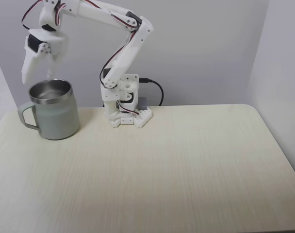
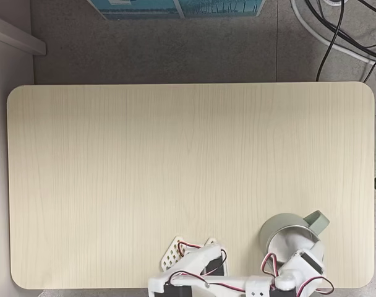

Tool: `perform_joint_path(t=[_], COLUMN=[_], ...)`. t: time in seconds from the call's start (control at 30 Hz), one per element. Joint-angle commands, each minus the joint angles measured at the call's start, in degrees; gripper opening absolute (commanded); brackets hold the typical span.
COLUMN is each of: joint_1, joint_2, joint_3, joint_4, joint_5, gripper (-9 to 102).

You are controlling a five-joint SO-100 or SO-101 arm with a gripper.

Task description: Grasp a dressing and put it in the cup.

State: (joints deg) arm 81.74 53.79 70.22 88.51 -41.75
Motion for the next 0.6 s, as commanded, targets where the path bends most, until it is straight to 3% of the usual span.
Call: perform_joint_path(t=[0.0, 0.57], joint_1=[-0.62, -3.87], joint_2=[-1.58, -8.61], joint_3=[-0.53, -8.35], joint_4=[-0.88, -2.81], joint_5=[-0.44, -0.79], gripper=[26, 25])
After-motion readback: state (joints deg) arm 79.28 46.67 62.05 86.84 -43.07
